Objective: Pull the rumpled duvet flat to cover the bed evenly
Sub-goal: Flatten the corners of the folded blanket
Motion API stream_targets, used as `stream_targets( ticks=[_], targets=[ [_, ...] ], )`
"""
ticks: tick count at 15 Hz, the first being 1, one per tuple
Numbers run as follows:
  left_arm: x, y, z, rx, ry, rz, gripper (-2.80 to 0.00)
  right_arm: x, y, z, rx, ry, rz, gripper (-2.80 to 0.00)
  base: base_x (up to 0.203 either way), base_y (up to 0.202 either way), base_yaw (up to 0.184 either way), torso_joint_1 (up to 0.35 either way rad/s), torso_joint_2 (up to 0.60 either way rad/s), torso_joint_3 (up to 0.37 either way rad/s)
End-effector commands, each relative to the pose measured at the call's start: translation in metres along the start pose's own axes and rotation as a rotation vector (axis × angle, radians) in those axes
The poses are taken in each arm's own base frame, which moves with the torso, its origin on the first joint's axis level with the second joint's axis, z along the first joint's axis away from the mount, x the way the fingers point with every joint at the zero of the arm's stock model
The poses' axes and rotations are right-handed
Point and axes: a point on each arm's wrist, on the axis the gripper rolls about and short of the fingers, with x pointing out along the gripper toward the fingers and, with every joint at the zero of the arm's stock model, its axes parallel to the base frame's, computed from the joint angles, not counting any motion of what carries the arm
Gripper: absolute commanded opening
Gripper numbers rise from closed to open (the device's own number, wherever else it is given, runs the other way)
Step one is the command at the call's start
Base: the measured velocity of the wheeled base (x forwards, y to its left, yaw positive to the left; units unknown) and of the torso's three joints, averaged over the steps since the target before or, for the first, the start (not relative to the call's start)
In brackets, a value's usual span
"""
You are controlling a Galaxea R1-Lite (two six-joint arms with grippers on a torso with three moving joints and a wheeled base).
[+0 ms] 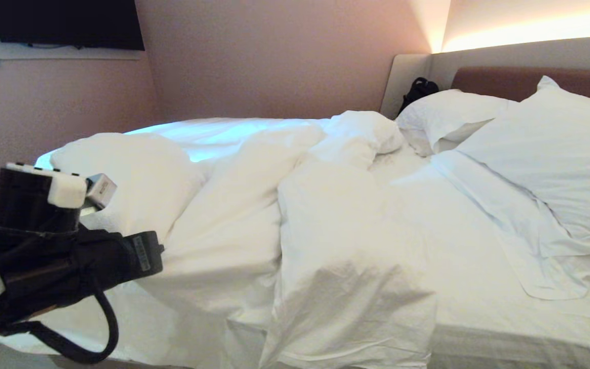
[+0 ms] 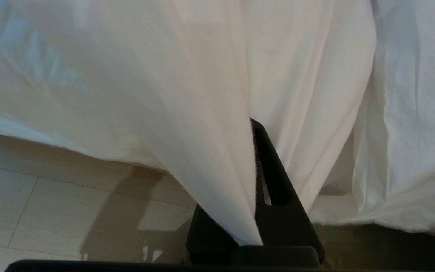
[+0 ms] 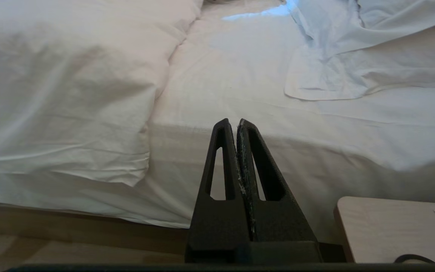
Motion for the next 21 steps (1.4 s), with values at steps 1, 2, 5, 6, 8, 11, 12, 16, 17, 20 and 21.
stream_targets(
  ticks=[1,2,5,6,8,11,12,16,17,20,21],
  targets=[
    [-0.016,0.001,-0.004,0.000,-0.016,-0.028,-2.80,0.000,0.000,0.000,0.000,-0.001,0.001,-2.80,0.000,0.000,0.000,0.000,0.00,0.000],
    [-0.018,0.001,-0.007,0.004,-0.003,-0.034,-2.80,0.000,0.000,0.000,0.000,-0.001,0.001,-2.80,0.000,0.000,0.000,0.000,0.00,0.000],
    [-0.019,0.000,-0.019,0.019,0.036,-0.050,-2.80,0.000,0.000,0.000,0.000,-0.001,0.001,-2.80,0.000,0.000,0.000,0.000,0.00,0.000],
    [-0.023,-0.002,-0.025,0.019,0.046,-0.072,-2.80,0.000,0.000,0.000,0.000,-0.001,0.001,-2.80,0.000,0.000,0.000,0.000,0.00,0.000],
    [-0.031,-0.003,-0.031,0.006,0.058,-0.098,-2.80,0.000,0.000,0.000,0.000,-0.001,0.001,-2.80,0.000,0.000,0.000,0.000,0.00,0.000],
    [-0.045,0.000,-0.036,-0.010,0.100,-0.166,-2.80,0.000,0.000,0.000,0.000,-0.001,0.001,-2.80,0.000,0.000,0.000,0.000,0.00,0.000],
    [-0.050,0.001,-0.037,-0.015,0.117,-0.185,-2.80,0.000,0.000,0.000,0.000,-0.001,0.001,-2.80,0.000,0.000,0.000,0.000,0.00,0.000],
    [-0.056,0.005,-0.040,-0.017,0.114,-0.193,-2.80,0.000,0.000,0.000,0.000,-0.001,0.001,-2.80,0.000,0.000,0.000,0.000,0.00,0.000],
    [-0.059,0.006,-0.040,-0.021,0.109,-0.205,-2.80,0.000,0.000,0.000,0.000,-0.001,0.001,-2.80,0.000,0.000,0.000,0.000,0.00,0.000],
    [-0.072,0.009,-0.043,-0.032,0.146,-0.278,-2.80,0.000,0.000,0.000,0.000,-0.001,0.001,-2.80,0.000,0.000,0.000,0.000,0.00,0.000],
    [-0.075,0.010,-0.044,-0.034,0.171,-0.299,-2.80,0.000,0.000,0.000,0.000,-0.001,0.001,-2.80,0.000,0.000,0.000,0.000,0.00,0.000]
  ],
)
